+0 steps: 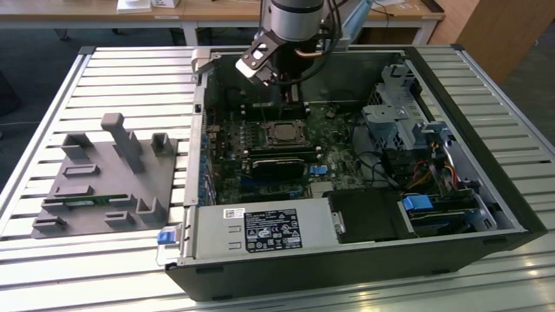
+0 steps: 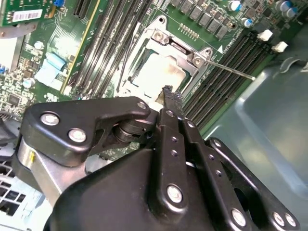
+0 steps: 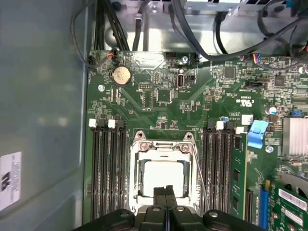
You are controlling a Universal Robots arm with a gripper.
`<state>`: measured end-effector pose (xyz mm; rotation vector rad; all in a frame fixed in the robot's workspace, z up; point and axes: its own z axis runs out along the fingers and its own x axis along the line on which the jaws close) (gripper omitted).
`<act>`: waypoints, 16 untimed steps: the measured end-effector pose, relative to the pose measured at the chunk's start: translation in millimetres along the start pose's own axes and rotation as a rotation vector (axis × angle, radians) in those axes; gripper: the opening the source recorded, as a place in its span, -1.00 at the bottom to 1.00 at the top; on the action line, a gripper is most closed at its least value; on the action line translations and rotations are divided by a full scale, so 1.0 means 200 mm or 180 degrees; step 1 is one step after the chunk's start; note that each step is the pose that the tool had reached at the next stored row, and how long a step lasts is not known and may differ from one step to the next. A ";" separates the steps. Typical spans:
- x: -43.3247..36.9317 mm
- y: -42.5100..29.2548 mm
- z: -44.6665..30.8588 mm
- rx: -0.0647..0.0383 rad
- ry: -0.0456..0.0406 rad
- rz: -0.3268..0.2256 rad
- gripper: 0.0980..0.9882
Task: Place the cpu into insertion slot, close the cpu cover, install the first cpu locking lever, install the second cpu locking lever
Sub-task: 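Install the first cpu locking lever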
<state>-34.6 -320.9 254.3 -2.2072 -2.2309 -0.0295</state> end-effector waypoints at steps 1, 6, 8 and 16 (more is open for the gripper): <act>0.000 0.000 -0.006 0.0000 -0.0001 0.0000 -0.98; 0.000 0.000 -0.006 0.0000 0.0000 -0.0002 -0.98; 0.000 0.000 -0.006 0.0000 0.0000 -0.0030 -0.98; 0.000 0.000 -0.007 0.0005 0.0003 -0.0318 -0.98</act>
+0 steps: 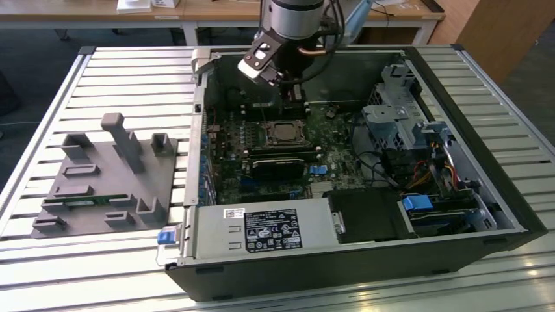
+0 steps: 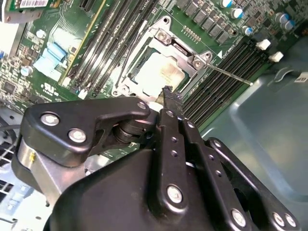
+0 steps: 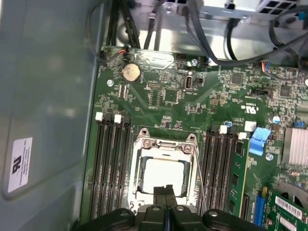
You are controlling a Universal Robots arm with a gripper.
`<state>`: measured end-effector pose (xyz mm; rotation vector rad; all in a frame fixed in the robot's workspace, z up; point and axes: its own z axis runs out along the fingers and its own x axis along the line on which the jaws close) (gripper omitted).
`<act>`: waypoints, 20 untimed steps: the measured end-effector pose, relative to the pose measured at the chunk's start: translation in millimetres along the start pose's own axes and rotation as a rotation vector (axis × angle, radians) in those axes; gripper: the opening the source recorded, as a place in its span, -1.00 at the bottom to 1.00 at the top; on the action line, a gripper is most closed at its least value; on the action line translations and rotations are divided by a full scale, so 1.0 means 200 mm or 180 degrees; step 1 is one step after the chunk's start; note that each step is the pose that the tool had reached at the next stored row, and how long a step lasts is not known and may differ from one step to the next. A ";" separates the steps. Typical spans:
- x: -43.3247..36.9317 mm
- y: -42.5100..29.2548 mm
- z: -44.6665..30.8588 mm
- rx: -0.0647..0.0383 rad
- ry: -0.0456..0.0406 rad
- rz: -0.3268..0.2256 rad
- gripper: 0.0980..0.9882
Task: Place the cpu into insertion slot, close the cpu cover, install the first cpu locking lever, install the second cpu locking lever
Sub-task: 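Install the first cpu locking lever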
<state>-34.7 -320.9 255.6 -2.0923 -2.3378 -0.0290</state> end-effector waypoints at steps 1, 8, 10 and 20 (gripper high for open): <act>0.000 0.000 0.000 0.0000 0.0001 -0.0032 -0.98; 0.000 0.000 0.000 0.0003 0.0002 -0.0184 -0.98; 0.000 0.000 0.000 0.0003 0.0002 -0.0219 -0.98; 0.000 0.000 0.000 0.0005 0.0004 -0.0352 -0.98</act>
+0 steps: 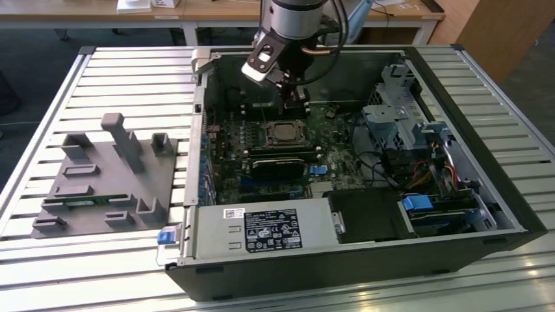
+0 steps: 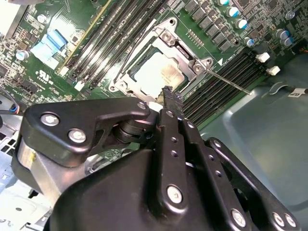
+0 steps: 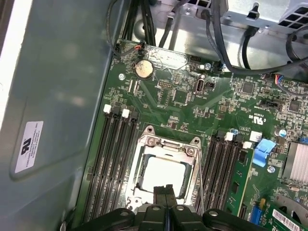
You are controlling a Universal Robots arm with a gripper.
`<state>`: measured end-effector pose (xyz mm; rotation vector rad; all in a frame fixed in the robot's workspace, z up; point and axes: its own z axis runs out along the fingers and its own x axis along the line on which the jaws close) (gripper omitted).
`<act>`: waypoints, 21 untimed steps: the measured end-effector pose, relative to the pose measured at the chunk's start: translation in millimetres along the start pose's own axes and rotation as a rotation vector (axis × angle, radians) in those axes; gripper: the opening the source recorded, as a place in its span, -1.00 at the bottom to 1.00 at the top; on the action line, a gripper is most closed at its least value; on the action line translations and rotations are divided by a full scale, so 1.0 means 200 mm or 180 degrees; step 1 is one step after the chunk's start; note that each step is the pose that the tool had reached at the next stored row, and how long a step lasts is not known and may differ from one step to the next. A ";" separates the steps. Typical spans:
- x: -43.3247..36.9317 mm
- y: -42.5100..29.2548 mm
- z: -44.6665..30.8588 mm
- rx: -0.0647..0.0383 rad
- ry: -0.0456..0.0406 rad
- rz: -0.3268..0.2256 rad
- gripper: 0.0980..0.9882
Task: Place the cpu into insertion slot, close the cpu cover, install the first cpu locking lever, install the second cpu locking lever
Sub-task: 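Install the first cpu locking lever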
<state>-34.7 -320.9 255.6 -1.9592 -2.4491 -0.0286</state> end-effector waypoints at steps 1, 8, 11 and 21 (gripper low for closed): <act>0.000 0.000 0.000 0.0000 0.0000 -0.0012 -0.98; 0.000 0.000 0.000 0.0001 0.0001 -0.0091 -0.98; 0.000 0.000 0.000 0.0002 0.0002 -0.0124 -0.98; 0.000 0.000 0.000 0.0004 0.0003 -0.0246 -0.98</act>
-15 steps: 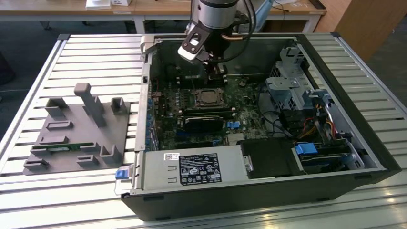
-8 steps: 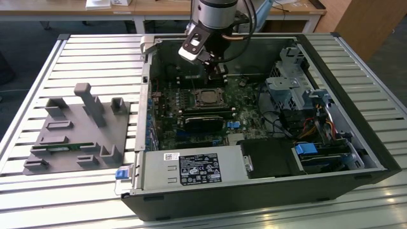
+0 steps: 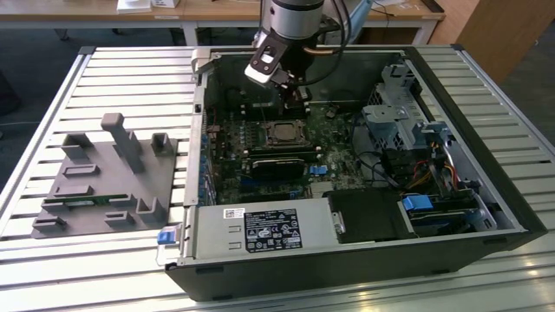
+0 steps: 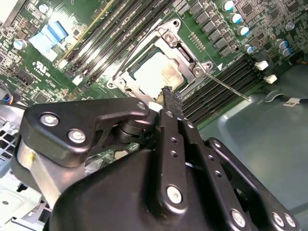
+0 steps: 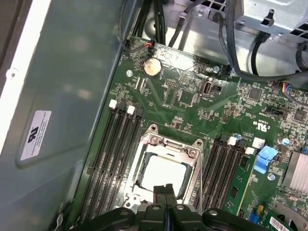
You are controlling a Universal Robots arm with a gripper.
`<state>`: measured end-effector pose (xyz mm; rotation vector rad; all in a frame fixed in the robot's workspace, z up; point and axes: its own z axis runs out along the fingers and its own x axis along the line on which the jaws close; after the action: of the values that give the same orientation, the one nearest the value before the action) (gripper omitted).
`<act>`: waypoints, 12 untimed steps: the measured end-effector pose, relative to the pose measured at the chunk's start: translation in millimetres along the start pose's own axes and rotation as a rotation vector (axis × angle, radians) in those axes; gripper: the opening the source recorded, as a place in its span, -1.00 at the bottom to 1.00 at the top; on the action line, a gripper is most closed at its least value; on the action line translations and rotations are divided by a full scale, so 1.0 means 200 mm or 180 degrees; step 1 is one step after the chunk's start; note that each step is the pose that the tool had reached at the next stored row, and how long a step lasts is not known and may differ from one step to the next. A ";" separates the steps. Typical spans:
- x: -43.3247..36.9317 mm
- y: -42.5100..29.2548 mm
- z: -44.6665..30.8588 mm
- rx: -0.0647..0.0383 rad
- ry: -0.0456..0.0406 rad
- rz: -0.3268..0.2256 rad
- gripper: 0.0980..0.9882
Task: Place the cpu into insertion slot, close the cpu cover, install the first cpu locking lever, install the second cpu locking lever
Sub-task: 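Install the first cpu locking lever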
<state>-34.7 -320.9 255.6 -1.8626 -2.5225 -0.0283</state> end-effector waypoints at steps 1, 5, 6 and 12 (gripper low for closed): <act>0.000 0.000 0.000 0.0000 0.0000 -0.0013 -0.98; 0.000 0.000 0.000 0.0001 0.0001 -0.0065 -0.98; 0.000 0.000 0.000 0.0001 0.0001 -0.0077 -0.98; 0.000 0.000 0.000 0.0002 0.0002 -0.0147 -0.98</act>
<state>-34.7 -320.9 255.6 -1.8036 -2.5645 -0.0281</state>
